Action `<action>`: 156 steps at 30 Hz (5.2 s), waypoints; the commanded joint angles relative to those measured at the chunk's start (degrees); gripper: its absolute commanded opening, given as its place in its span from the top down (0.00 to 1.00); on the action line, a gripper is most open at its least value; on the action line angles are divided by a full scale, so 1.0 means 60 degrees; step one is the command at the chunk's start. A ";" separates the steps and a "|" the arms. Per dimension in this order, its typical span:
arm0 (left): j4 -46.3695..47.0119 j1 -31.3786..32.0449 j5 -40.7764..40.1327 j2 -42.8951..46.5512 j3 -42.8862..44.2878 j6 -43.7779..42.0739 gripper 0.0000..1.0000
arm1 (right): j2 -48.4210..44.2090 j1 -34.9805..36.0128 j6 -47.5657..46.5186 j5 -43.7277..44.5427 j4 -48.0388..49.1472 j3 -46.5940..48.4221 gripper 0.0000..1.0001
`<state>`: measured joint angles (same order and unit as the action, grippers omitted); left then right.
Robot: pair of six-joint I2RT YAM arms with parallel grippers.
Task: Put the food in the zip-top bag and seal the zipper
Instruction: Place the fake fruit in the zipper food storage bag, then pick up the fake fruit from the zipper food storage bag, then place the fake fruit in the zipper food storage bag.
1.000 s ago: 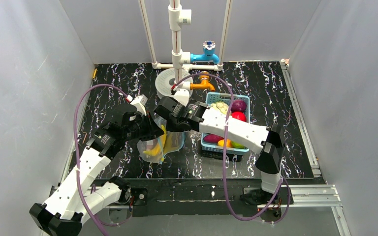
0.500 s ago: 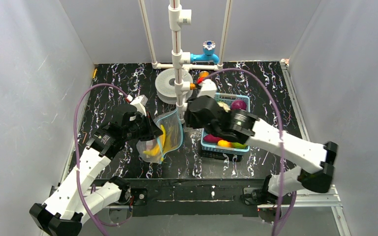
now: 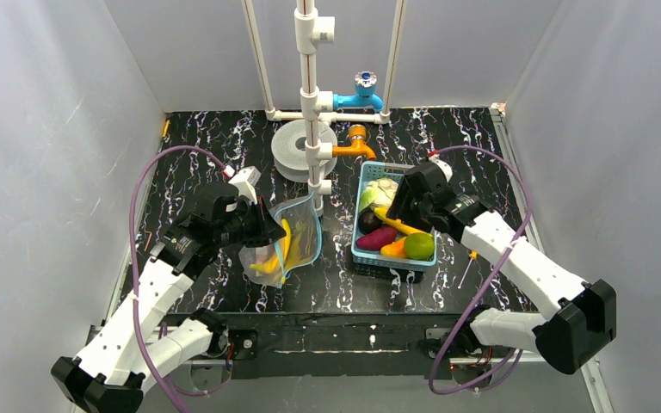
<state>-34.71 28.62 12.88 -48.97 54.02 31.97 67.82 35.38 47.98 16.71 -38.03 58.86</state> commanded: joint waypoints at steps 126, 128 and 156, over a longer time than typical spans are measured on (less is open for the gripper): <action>-0.0215 0.0020 0.0012 0.0169 0.0183 -0.0393 1.00 | 0.0928 0.5032 -0.0838 -0.3828 0.1296 0.1825 0.99; -0.0197 0.0020 0.0016 0.0180 0.0155 -0.0379 1.00 | 0.0989 0.5048 -0.0917 -0.4086 0.0739 0.2262 0.99; -0.0146 0.0020 0.0107 0.0266 0.0058 -0.0766 1.00 | 0.5645 0.4868 -0.0988 -0.5830 -0.4130 0.7911 0.93</action>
<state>-36.05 28.62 12.66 -48.25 54.68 28.13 100.00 65.30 42.43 -17.77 -60.95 100.48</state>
